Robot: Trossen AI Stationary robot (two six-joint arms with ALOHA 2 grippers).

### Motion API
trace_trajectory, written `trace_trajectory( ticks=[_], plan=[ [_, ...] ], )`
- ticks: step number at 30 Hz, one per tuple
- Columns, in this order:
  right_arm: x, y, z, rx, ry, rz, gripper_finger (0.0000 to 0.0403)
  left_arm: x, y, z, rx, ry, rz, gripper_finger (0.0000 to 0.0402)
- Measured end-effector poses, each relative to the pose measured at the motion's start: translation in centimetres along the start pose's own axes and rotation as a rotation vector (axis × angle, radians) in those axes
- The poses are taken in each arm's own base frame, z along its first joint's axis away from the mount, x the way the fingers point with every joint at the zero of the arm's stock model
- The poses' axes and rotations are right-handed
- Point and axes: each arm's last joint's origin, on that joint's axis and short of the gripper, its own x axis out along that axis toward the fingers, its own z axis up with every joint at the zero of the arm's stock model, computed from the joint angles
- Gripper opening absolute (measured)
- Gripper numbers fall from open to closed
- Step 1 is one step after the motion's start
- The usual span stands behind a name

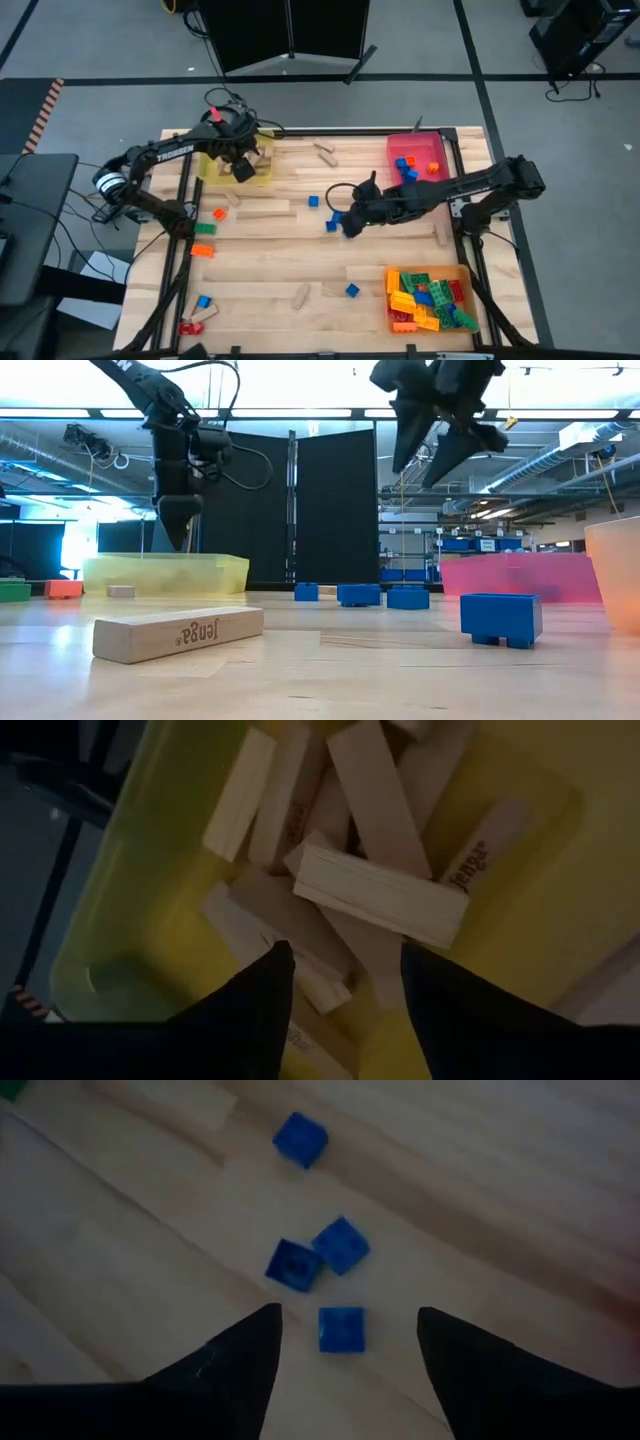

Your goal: Sort blocks by size

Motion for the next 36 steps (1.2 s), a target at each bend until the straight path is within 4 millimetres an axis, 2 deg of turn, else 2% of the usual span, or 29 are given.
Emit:
trace_trajectory(
  ticks=[4, 9, 16, 18, 25, 31, 36],
  plan=[
    [1.2, -0.1, 0.1, 0.002, 0.057, 0.013, 0.0253, -1.6, 0.2, -0.5, -0.027, -0.05, -0.032, 0.0193],
    [4.7, 1.3, -0.4, -0.085, 0.166, -0.024, 0.0252, -4.5, 0.5, -1.7, -0.109, -0.169, -0.073, 0.0194],
    [8.7, 2.6, -1.1, -0.236, 0.329, -0.238, 0.0253, -7.9, 0.9, -3.5, -0.211, -0.319, -0.093, 0.0194],
    [9.6, 2.9, -1.2, -0.258, 0.343, -0.254, 0.0254, -8.6, 1.0, -4.0, -0.245, -0.349, -0.094, 0.0195],
    [12.0, 3.7, -1.9, -0.262, 0.367, -0.217, 0.0252, -10.2, 1.0, -5.6, -0.28, -0.412, -0.133, 0.0195],
    [14.1, 3.4, -2.3, -0.263, 0.378, -0.252, 0.0247, -10.9, 0.9, -6.9, -0.297, -0.405, -0.169, 0.0195],
    [15.2, 3.3, -2.4, -0.247, 0.404, -0.247, 0.0224, -11.3, 0.7, -7.6, -0.325, -0.394, -0.217, 0.0195]
  ],
)
